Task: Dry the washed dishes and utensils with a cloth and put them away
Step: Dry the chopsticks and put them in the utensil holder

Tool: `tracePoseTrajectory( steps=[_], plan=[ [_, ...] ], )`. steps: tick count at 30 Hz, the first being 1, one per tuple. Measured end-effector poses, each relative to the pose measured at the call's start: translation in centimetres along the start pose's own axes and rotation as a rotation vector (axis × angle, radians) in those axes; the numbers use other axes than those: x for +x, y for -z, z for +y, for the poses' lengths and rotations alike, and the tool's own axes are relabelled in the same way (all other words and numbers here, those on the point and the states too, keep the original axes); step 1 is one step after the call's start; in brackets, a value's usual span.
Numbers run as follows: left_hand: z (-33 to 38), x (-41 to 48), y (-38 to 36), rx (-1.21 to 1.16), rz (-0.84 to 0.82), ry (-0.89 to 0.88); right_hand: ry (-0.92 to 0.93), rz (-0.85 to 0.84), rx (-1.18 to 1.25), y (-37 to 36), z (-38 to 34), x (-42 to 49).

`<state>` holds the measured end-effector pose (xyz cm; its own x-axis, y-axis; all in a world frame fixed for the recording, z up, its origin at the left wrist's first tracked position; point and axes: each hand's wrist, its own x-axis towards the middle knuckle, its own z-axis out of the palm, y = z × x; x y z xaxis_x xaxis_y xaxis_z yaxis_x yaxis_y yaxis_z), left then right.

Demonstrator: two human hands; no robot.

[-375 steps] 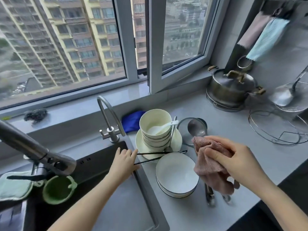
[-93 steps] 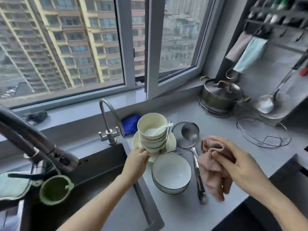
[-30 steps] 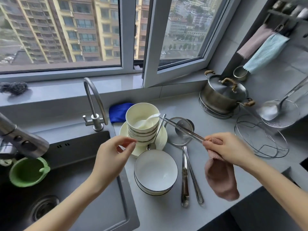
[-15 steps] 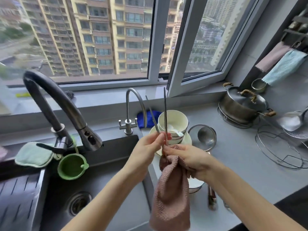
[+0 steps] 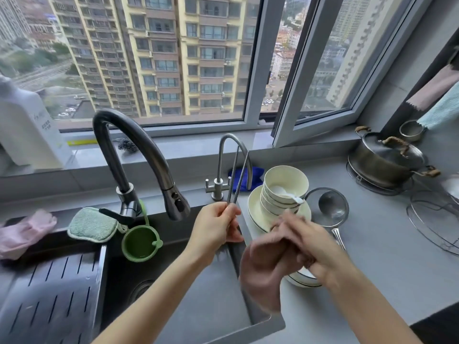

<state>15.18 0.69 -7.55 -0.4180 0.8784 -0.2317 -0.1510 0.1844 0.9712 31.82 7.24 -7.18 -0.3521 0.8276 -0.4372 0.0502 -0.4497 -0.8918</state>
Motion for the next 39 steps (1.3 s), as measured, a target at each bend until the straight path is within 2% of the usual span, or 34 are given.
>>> tracePoseTrajectory(
  steps=[1,4,6,10,12,16,20,24,26,28,32,34,36,39],
  plan=[
    [-0.1,0.0,0.4,0.05,0.006,0.0,0.032,0.009,0.094,0.3,-0.4,-0.1],
    [-0.2,-0.2,0.6,0.17,-0.038,0.004,0.156,-0.179,0.331,-1.5,-1.7,-1.2],
    [-0.2,-0.4,0.3,0.223,-0.099,0.026,0.24,-0.249,0.382,-3.9,-0.8,-1.4],
    [0.3,-0.3,0.4,0.279,-0.171,0.043,0.364,-0.075,0.253,-6.7,2.8,-0.2],
    [0.7,-0.2,0.8,0.333,-0.211,0.042,0.351,-0.044,0.347,-6.9,3.1,0.1],
    [1.4,-0.3,0.7,0.376,-0.343,0.083,0.439,0.09,0.431,-7.4,1.5,1.1],
    [2.6,0.1,1.1,0.357,-0.366,0.122,0.448,0.22,0.464,-7.7,-0.1,2.8],
    [2.7,-1.0,3.0,0.35,-0.38,0.184,0.438,0.452,0.587,-3.1,-2.7,6.0],
    [2.6,-1.1,3.7,0.259,-0.267,0.17,0.45,0.393,0.613,-0.6,-3.0,6.2],
    [2.6,-0.8,3.7,0.147,-0.177,0.13,0.421,0.23,0.612,-0.3,-2.1,4.8],
    [3.0,-0.6,1.1,0.168,-0.206,0.042,0.37,-0.145,0.493,-5.0,-0.5,2.2],
    [3.0,-0.6,0.1,0.224,-0.172,-0.004,0.399,-0.165,0.479,-6.7,-0.5,2.3],
    [3.0,-0.7,-0.4,0.257,-0.144,-0.029,0.43,-0.113,0.481,-7.3,-1.0,2.6],
    [3.4,-1.9,0.0,0.317,-0.23,0.048,0.436,-0.127,0.481,-7.0,-1.5,2.5]
  ],
)
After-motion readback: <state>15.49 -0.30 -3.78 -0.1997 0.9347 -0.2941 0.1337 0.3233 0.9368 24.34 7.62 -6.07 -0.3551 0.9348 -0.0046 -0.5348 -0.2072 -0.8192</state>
